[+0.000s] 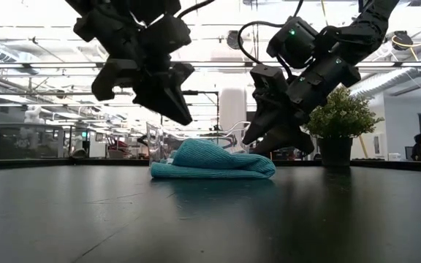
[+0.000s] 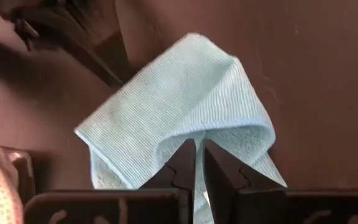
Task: Fold microfiber towels
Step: Fold the blue microfiber towel
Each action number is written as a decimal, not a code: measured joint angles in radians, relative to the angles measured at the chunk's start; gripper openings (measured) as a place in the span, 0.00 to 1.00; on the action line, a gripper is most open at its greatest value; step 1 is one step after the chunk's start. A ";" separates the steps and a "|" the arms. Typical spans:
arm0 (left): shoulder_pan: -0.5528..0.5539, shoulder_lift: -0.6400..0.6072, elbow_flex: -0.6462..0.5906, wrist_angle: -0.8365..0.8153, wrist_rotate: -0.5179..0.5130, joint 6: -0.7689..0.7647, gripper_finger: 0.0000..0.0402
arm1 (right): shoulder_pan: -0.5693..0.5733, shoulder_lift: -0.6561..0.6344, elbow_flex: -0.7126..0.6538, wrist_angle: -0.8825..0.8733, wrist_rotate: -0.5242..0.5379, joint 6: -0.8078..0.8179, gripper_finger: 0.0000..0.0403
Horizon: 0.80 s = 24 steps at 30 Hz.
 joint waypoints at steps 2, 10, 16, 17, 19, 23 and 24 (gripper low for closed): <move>0.000 0.005 0.000 -0.003 0.000 -0.009 0.10 | 0.000 0.000 0.000 0.000 0.000 0.000 0.36; 0.002 0.013 0.000 0.037 -0.013 -0.028 0.28 | 0.000 0.000 0.000 -0.006 -0.001 0.021 0.36; 0.020 0.040 0.001 0.109 -0.030 0.048 0.35 | 0.000 0.000 0.000 -0.006 -0.001 0.027 0.36; 0.023 0.052 0.001 0.103 -0.026 0.057 0.35 | 0.000 0.000 0.000 -0.007 -0.001 0.027 0.36; 0.024 0.080 0.001 0.105 -0.019 0.073 0.35 | 0.000 0.000 0.000 -0.008 -0.001 0.027 0.36; 0.019 0.119 0.001 0.096 -0.030 0.101 0.34 | 0.000 0.000 0.001 -0.011 -0.001 0.027 0.36; 0.019 0.123 0.001 0.101 -0.036 0.106 0.34 | 0.000 0.000 0.001 -0.013 -0.001 0.027 0.36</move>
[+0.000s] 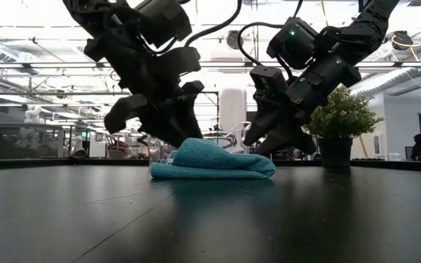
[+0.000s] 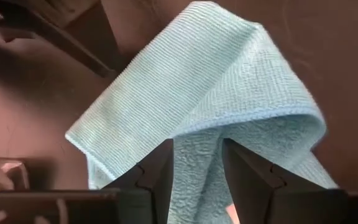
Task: Fold microfiber towels
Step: Fold the blue microfiber towel
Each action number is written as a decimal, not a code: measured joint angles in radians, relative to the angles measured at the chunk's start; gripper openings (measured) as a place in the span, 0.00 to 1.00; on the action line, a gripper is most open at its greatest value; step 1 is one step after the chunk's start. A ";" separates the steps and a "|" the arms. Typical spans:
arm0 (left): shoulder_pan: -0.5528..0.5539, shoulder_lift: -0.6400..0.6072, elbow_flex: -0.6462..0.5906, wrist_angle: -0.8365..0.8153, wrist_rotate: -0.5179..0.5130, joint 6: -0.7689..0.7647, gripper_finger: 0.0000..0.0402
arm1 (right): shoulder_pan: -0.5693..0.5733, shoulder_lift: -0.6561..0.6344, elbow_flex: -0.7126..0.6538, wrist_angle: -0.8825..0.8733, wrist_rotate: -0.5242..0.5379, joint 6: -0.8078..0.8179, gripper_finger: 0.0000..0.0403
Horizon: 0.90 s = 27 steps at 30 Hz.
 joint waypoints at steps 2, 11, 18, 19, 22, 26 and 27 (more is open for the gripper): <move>0.001 0.003 0.000 0.012 -0.019 0.003 0.34 | 0.000 0.000 0.000 -0.001 0.000 0.000 0.36; 0.003 0.003 0.000 0.045 -0.010 0.004 0.34 | -0.002 0.000 0.000 -0.003 0.001 -0.006 0.36; 0.023 0.006 0.000 0.057 0.029 0.016 0.34 | -0.002 0.000 0.000 -0.002 0.003 -0.008 0.36; 0.025 0.014 0.000 0.072 0.028 0.019 0.34 | -0.002 0.000 0.000 -0.002 0.003 -0.008 0.36; 0.030 0.023 -0.001 0.077 0.036 0.019 0.34 | -0.002 0.000 0.000 -0.002 0.003 -0.008 0.36; 0.028 0.054 -0.002 0.081 0.047 0.011 0.34 | -0.002 0.000 0.000 -0.003 0.004 -0.008 0.36; 0.025 0.059 -0.003 0.083 0.047 0.011 0.34 | -0.002 0.000 0.000 -0.004 0.004 -0.008 0.36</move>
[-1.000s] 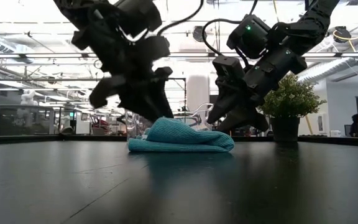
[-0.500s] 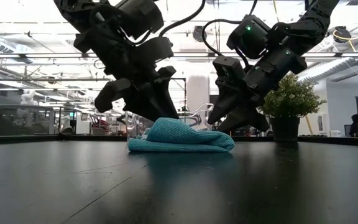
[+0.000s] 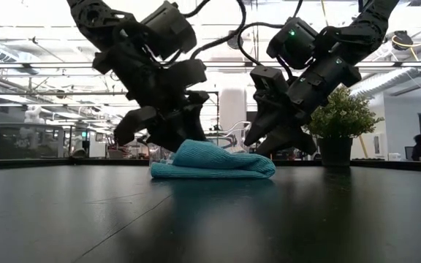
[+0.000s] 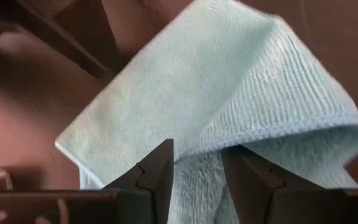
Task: Fold microfiber towels
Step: Fold the blue microfiber towel
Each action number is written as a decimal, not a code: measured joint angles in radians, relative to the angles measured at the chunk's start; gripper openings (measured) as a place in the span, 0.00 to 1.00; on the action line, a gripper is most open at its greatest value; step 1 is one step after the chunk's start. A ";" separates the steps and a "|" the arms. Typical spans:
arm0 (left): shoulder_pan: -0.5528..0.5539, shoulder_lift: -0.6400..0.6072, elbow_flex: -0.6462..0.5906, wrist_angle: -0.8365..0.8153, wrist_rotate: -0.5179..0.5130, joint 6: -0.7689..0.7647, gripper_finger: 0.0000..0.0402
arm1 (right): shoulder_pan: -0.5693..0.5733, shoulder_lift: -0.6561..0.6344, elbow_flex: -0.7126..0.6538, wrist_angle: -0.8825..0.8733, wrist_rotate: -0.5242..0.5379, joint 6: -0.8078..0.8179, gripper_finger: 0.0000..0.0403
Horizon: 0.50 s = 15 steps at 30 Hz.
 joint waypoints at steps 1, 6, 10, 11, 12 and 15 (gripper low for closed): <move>-0.004 0.003 0.001 0.008 0.000 0.000 0.34 | 0.000 0.000 0.000 -0.003 0.000 0.000 0.36; -0.026 0.003 0.002 0.000 -0.019 -0.002 0.34 | 0.000 0.000 -0.001 -0.007 0.000 0.000 0.36; -0.051 0.003 0.002 -0.012 -0.037 -0.013 0.34 | 0.000 0.000 -0.001 -0.013 0.003 -0.017 0.36; -0.058 0.003 0.002 -0.022 -0.039 -0.020 0.34 | 0.000 0.000 -0.001 -0.016 0.003 -0.019 0.36; -0.066 0.003 0.002 -0.034 -0.046 -0.031 0.34 | 0.000 0.000 -0.001 -0.019 0.003 -0.019 0.36; -0.091 -0.012 0.002 -0.108 -0.099 -0.047 0.34 | 0.000 0.000 -0.001 -0.021 0.003 -0.019 0.36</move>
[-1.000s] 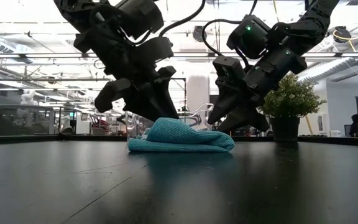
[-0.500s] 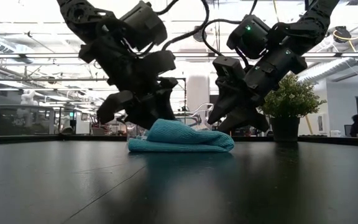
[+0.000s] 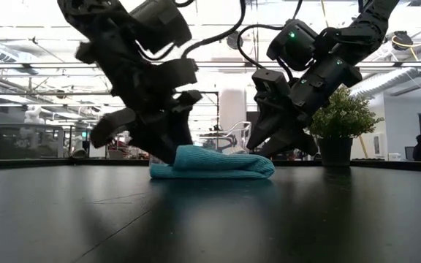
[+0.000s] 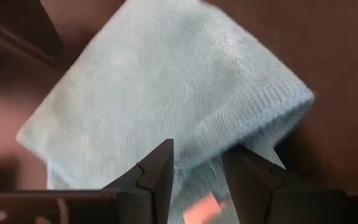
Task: Fold microfiber towels
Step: Fold the blue microfiber towel
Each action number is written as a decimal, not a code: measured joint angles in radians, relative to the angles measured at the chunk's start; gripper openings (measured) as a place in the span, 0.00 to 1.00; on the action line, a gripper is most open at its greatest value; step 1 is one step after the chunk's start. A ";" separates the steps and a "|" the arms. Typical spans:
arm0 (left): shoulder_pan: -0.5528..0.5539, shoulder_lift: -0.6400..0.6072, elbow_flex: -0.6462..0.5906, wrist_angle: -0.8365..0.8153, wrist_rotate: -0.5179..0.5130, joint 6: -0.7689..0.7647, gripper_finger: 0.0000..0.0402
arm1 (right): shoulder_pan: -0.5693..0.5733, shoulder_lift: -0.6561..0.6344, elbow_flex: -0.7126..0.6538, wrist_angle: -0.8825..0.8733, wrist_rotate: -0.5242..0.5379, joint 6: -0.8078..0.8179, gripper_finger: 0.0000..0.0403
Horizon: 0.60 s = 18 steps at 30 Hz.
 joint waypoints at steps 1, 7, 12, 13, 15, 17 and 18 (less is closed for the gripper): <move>-0.007 -0.009 0.000 -0.020 -0.026 -0.011 0.34 | 0.000 0.000 0.000 -0.001 -0.001 0.000 0.36; -0.018 -0.085 0.001 -0.132 -0.104 -0.090 0.34 | 0.000 0.000 0.000 -0.004 -0.002 -0.003 0.36; -0.017 -0.137 0.002 -0.184 -0.103 -0.206 0.34 | 0.000 0.000 0.000 -0.006 -0.002 -0.005 0.36; -0.017 -0.139 0.002 -0.185 -0.103 -0.219 0.34 | 0.000 0.000 0.000 -0.006 -0.002 -0.008 0.36; -0.015 -0.139 0.002 -0.156 -0.104 -0.240 0.34 | -0.001 0.000 0.000 -0.001 0.000 -0.008 0.36; -0.009 -0.139 0.002 -0.127 -0.103 -0.260 0.34 | -0.001 0.000 0.000 0.016 0.000 -0.008 0.36; -0.004 -0.139 0.002 -0.102 -0.104 -0.278 0.34 | -0.001 0.000 0.000 0.029 0.000 -0.008 0.36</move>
